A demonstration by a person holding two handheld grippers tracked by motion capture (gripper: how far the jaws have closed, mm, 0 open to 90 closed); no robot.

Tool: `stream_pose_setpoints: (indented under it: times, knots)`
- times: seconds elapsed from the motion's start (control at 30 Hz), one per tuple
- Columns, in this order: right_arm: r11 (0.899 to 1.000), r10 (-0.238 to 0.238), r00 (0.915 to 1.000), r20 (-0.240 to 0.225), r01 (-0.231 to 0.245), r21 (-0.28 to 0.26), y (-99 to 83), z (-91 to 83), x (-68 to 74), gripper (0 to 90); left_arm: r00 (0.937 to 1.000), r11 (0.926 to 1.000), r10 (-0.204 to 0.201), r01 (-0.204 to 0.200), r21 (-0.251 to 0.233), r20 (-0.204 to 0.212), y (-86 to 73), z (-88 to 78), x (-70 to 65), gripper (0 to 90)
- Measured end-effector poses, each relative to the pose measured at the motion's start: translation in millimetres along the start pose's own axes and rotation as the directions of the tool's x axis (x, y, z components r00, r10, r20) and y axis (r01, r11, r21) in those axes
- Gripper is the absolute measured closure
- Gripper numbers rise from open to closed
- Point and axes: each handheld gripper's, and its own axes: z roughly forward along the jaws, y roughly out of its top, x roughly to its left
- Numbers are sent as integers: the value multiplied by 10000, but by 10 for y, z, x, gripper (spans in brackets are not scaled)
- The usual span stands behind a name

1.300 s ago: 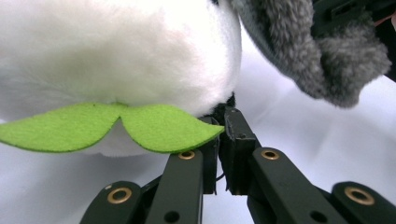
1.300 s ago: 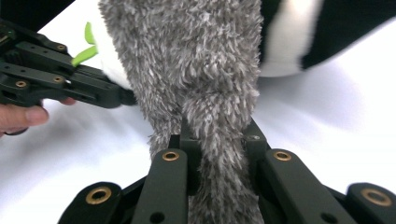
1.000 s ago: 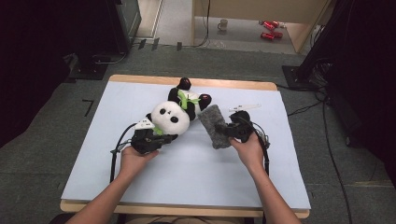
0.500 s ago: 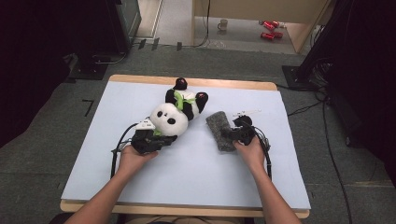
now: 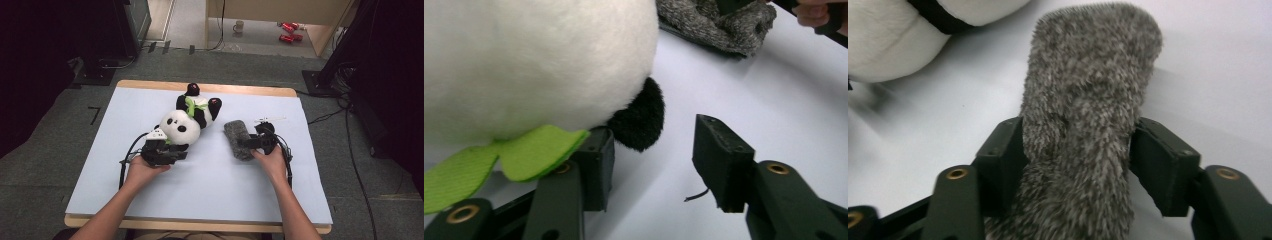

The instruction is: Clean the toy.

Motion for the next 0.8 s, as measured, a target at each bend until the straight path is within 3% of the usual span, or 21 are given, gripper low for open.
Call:
stream_pose_setpoints:
  times: [0.17, 0.43, 0.6, 0.63, 0.73, 0.8]
  knots:
    - [9989, -307, 9995, 13, 307, -345, 3, -132, 20, 347, 9999, 9998, -64, 62, 181, 114, -2, -83, -11, 429]
    - [9955, -556, 9980, 290, 576, -747, -94, -272, -99, 349, 9999, 9973, -142, 139, 716, 44, -111, -239, 101, 409]
    - [9940, -501, 9981, 357, 533, -960, -128, -321, -169, 354, 10000, 9972, 8, -9, 744, 8, -148, -332, 178, 394]
    - [9929, -502, 9978, 436, 545, -1056, -148, -351, -203, 364, 9997, 9964, 107, -90, 842, -204, -179, -381, 229, 392]
    - [9923, -556, 9962, 664, 625, -1072, -173, -380, -246, 380, 9995, 9961, 113, -86, 875, -305, -202, -426, 276, 391]
    - [9928, -318, 9962, 816, 409, -1128, -210, -418, -334, 382, 9993, 9969, -26, 55, 779, -377, -222, -469, 334, 389]
